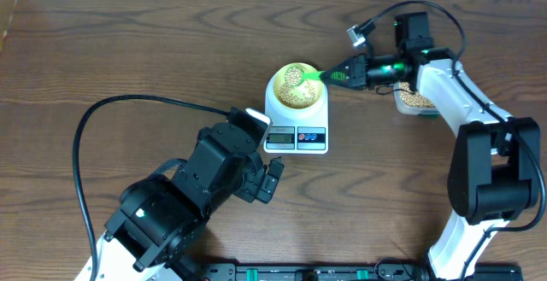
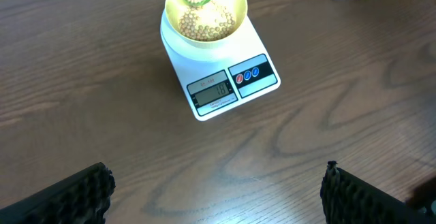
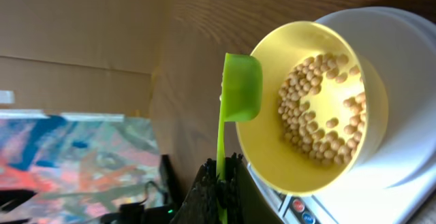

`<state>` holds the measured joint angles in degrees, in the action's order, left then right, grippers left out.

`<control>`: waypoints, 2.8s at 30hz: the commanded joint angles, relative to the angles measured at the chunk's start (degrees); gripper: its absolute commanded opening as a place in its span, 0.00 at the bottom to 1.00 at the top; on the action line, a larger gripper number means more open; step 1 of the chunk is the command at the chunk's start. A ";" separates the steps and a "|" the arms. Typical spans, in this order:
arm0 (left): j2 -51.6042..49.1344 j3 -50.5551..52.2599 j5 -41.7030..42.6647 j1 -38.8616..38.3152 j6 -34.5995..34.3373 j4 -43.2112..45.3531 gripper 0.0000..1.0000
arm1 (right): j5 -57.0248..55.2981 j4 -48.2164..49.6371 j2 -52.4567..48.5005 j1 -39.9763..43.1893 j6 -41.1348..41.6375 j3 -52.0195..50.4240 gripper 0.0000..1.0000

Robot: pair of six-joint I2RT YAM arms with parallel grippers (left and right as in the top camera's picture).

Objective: Scoop item into bowl and weigh 50g on scale
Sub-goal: 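Move the filled scoop with the right gripper over the yellow bowl, then tip the scoop with the right gripper to pour soybeans into the bowl, then carry the empty scoop with the right gripper back to the soybean tub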

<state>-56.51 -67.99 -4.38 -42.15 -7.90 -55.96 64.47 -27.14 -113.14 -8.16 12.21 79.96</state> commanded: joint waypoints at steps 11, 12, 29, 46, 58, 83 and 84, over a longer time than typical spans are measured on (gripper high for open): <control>0.04 -1.14 0.33 -0.04 -0.33 -0.20 0.99 | -17.25 -9.97 0.66 -3.72 -1.66 8.35 0.01; 0.04 -1.14 0.33 -0.04 -0.33 -0.20 0.99 | -19.08 -12.02 0.72 -4.00 -2.69 9.51 0.01; 0.04 -1.14 0.33 -0.04 -0.33 -0.20 0.99 | -61.13 -36.63 1.09 -19.47 -12.87 30.53 0.01; 0.04 -1.14 0.33 -0.04 -0.33 -0.20 0.99 | -82.58 -41.24 1.18 -30.21 -18.58 33.70 0.01; 0.04 -1.14 0.33 -0.04 -0.33 -0.20 0.99 | -91.10 -42.60 2.40 -26.99 -15.32 33.70 0.01; 0.04 -1.14 0.33 -0.04 -0.33 -0.20 0.99 | -84.24 -46.77 5.99 -1.84 3.89 26.88 0.01; 0.04 -1.14 0.33 -0.04 -0.33 -0.20 0.99 | -84.24 -46.34 5.99 -1.55 4.55 25.81 0.01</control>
<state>-56.51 -67.99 -4.38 -42.15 -7.90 -55.99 -21.32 -74.13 -108.07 -10.72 14.57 108.53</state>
